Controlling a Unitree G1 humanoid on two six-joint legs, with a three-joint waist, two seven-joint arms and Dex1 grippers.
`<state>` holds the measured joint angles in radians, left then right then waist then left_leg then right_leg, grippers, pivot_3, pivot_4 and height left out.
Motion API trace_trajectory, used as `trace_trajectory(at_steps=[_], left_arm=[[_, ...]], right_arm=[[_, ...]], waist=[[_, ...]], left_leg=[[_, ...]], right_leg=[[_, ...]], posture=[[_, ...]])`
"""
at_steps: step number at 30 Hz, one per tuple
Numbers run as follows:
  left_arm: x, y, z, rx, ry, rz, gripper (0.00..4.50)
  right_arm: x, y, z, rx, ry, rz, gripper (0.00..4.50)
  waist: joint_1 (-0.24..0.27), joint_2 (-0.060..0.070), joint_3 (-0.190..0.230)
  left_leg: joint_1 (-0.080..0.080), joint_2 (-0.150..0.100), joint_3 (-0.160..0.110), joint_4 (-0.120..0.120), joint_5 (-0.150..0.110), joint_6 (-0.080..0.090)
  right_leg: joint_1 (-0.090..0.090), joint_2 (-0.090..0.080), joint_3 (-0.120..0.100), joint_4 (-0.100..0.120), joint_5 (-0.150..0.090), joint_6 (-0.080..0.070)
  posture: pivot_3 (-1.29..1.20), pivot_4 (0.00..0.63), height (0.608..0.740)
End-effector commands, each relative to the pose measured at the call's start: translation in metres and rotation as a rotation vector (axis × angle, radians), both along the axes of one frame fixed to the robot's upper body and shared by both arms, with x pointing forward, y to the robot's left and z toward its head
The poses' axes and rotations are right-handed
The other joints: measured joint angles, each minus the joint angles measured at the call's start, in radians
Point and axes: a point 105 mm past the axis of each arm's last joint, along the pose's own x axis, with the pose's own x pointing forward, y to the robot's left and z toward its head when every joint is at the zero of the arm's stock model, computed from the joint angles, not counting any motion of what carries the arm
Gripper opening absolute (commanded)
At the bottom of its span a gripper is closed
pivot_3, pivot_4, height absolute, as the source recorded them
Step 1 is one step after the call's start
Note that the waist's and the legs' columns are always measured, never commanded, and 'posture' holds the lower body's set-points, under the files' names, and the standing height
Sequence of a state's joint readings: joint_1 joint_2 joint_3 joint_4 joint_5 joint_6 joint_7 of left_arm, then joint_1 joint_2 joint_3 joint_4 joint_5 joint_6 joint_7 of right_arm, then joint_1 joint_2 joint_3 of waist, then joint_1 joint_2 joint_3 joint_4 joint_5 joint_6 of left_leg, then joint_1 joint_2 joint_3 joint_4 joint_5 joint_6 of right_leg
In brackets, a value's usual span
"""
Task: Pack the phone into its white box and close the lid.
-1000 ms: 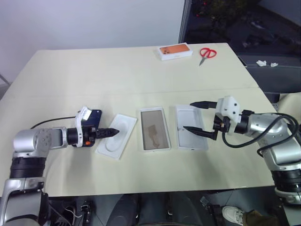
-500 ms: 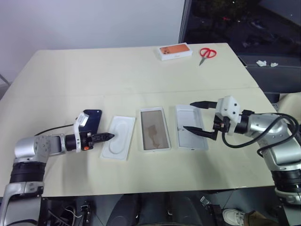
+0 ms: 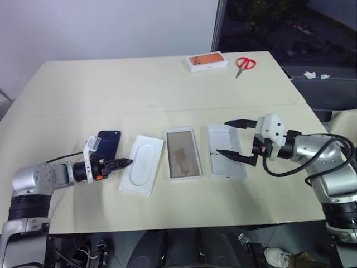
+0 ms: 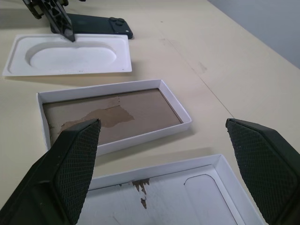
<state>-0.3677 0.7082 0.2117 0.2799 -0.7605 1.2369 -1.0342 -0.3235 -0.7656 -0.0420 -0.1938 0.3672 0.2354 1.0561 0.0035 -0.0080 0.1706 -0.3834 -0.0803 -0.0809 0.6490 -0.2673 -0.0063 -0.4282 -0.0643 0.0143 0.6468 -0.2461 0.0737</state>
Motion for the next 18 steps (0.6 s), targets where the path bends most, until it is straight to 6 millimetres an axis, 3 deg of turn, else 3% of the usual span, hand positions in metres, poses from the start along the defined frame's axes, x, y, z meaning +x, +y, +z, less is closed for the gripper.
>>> trace_trajectory(at_steps=[1,5,8,12,18], left_arm=[[-0.007,0.005,-0.001,-0.077,0.068,0.028,0.02],[0.0,0.002,0.032,-0.241,0.028,0.058,0.02],[0.003,0.0,0.045,-0.301,0.025,0.083,0.02],[0.002,-0.022,0.046,-0.211,0.02,0.043,0.02],[0.024,-0.06,0.05,-0.194,-0.04,0.086,0.02]], right_arm=[[-0.003,0.0,0.01,0.026,-0.026,0.001,4.5],[-0.004,-0.004,0.012,0.082,0.012,-0.004,4.5],[-0.009,-0.003,0.01,0.104,0.044,0.023,4.5],[-0.017,-0.003,0.003,0.101,0.078,0.065,4.5],[-0.016,-0.005,0.0,0.088,0.08,0.074,4.5]], waist=[[0.0,0.0,0.0],[0.001,-0.001,0.001],[0.004,-0.005,0.002],[0.007,-0.005,0.002],[0.009,-0.007,0.001]], left_leg=[[0.0,0.0,0.0,0.0,0.0,0.0],[-0.001,0.0,0.0,0.0,0.0,0.0],[-0.001,0.0,-0.001,0.001,0.0,0.0],[-0.002,0.0,-0.001,0.001,0.0,0.0],[-0.002,0.0,-0.001,0.002,0.0,0.0]], right_leg=[[0.0,0.0,0.0,0.0,0.0,0.0],[0.0,0.0,0.0,0.0,0.0,0.0],[0.0,0.0,-0.001,0.0,0.0,0.0],[0.0,0.0,-0.001,-0.001,0.0,0.0],[0.0,0.0,-0.001,0.0,0.0,0.0]], posture=[[0.0,0.15,0.74],[0.0,0.15,0.74],[0.0,0.15,0.74],[0.0,0.15,0.74],[0.0,0.15,0.74]])
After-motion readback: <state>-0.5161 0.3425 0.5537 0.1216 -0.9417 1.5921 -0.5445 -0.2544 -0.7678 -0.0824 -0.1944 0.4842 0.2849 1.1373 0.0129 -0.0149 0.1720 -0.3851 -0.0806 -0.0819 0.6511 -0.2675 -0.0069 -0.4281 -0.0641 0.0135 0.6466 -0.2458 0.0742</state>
